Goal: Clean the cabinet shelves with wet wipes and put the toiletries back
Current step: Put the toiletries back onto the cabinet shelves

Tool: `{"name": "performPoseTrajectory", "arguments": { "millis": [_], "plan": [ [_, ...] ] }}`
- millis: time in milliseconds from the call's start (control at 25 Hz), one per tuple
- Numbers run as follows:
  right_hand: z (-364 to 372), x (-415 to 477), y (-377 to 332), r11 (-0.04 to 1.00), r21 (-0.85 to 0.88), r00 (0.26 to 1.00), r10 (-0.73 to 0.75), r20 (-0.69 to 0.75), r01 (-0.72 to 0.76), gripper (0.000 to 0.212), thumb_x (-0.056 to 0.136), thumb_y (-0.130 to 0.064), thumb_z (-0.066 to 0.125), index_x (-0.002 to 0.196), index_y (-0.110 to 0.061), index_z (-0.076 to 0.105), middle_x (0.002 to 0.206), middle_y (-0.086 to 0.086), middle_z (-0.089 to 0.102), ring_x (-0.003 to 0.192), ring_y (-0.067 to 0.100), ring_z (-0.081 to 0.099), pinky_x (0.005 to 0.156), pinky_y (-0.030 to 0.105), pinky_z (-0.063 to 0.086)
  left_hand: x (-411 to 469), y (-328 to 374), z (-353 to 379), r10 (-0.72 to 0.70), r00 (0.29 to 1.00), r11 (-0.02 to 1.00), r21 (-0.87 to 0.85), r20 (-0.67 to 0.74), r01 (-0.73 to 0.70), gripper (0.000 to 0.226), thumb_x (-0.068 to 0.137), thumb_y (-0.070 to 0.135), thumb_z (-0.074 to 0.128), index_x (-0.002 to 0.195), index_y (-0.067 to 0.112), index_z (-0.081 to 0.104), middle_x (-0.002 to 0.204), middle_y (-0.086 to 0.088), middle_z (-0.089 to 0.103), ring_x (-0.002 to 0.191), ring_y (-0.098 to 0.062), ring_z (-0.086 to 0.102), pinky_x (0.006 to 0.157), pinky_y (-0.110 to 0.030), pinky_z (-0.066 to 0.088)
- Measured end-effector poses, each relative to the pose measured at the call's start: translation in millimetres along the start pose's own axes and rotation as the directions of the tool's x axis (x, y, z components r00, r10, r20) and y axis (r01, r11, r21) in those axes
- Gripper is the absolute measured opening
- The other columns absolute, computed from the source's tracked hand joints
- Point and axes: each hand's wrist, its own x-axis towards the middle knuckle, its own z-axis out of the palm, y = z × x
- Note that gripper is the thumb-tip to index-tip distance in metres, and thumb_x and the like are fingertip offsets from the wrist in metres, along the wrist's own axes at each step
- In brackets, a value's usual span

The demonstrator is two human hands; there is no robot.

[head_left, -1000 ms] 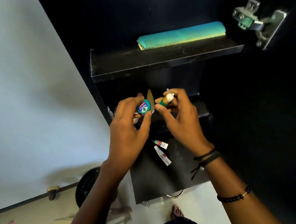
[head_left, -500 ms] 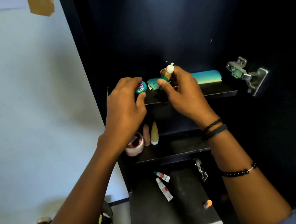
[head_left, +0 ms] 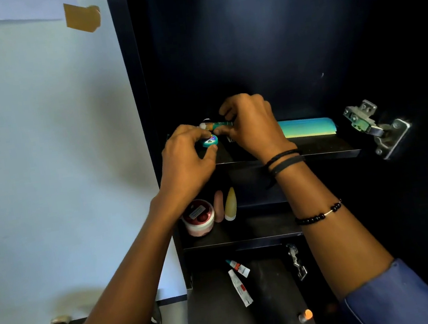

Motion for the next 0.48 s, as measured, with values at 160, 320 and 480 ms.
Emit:
{"name": "performPoseTrajectory", "arguments": {
  "millis": [160, 320, 480],
  "plan": [
    [5, -4, 3, 1.000, 0.000, 1.000, -0.008, -0.021, 0.008, 0.029, 0.075, -0.028, 0.079, 0.100, -0.018, 0.068, 0.098, 0.003, 0.070, 0.089, 0.021, 0.065, 0.069, 0.023, 0.044, 0, -1, 3, -0.002, 1.000, 1.000, -0.015, -0.012, 0.002, 0.022, 0.081, 0.017, 0.069, 0.103, 0.012, 0.067, 0.107, -0.001, 0.062, 0.095, -0.013, 0.061, 0.086, -0.032, 0.053],
    [4, -12, 3, 0.999, 0.010, 0.996, -0.033, -0.078, 0.034, 0.027, 0.078, -0.028, 0.076, 0.101, -0.017, 0.069, 0.100, 0.002, 0.069, 0.087, 0.020, 0.065, 0.069, 0.023, 0.044, 1, -2, 4, -0.004, 1.000, 1.000, -0.027, -0.029, 0.003, 0.029, 0.080, 0.017, 0.069, 0.108, 0.014, 0.063, 0.111, -0.003, 0.058, 0.096, -0.015, 0.061, 0.085, -0.038, 0.053],
    [0, -27, 0, 0.997, 0.071, 0.988, -0.019, -0.155, 0.030, 0.023, 0.080, -0.026, 0.074, 0.099, -0.015, 0.071, 0.097, 0.002, 0.067, 0.082, 0.018, 0.064, 0.069, 0.028, 0.050, -6, 0, 3, 0.042, 0.998, 0.996, -0.073, -0.048, -0.046, 0.035, 0.083, 0.016, 0.066, 0.117, 0.014, 0.059, 0.118, -0.003, 0.054, 0.103, -0.014, 0.059, 0.088, -0.034, 0.053]
  ]
}}
